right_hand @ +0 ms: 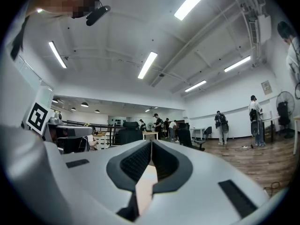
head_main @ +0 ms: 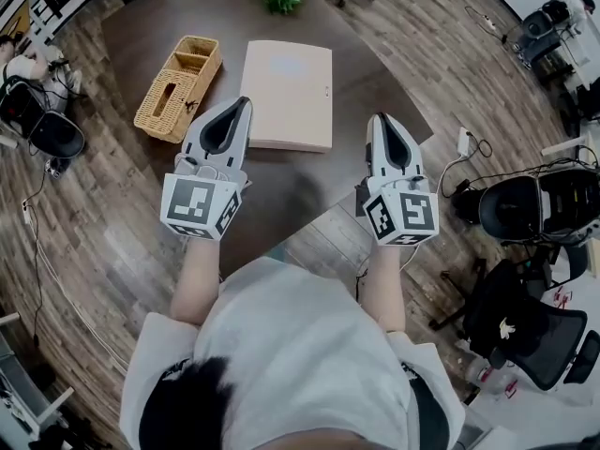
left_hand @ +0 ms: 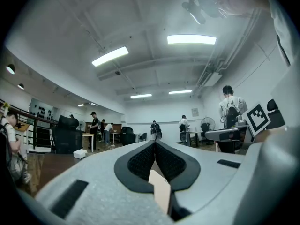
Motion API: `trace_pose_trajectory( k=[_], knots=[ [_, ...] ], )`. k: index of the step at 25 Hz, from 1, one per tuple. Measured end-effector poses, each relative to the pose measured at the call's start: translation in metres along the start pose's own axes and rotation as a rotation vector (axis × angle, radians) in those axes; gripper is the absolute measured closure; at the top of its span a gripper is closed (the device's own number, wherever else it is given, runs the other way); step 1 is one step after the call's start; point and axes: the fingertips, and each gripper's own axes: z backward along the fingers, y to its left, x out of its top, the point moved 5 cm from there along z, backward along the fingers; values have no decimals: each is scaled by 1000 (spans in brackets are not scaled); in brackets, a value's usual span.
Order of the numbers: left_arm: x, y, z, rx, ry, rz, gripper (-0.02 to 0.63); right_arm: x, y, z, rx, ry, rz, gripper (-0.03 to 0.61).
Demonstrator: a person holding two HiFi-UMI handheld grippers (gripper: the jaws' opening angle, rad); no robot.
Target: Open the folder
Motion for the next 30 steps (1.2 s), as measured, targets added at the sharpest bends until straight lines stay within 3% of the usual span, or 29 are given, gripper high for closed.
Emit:
trace_pose_trajectory(
  k=[15, 30],
  knots=[
    [-101, 34, -37, -47, 252, -9, 606, -103, -6, -61, 3, 254, -81, 565],
    [-169, 30, -58, -213, 420, -90, 604, -210, -22, -102, 17, 562, -146, 565]
  ],
)
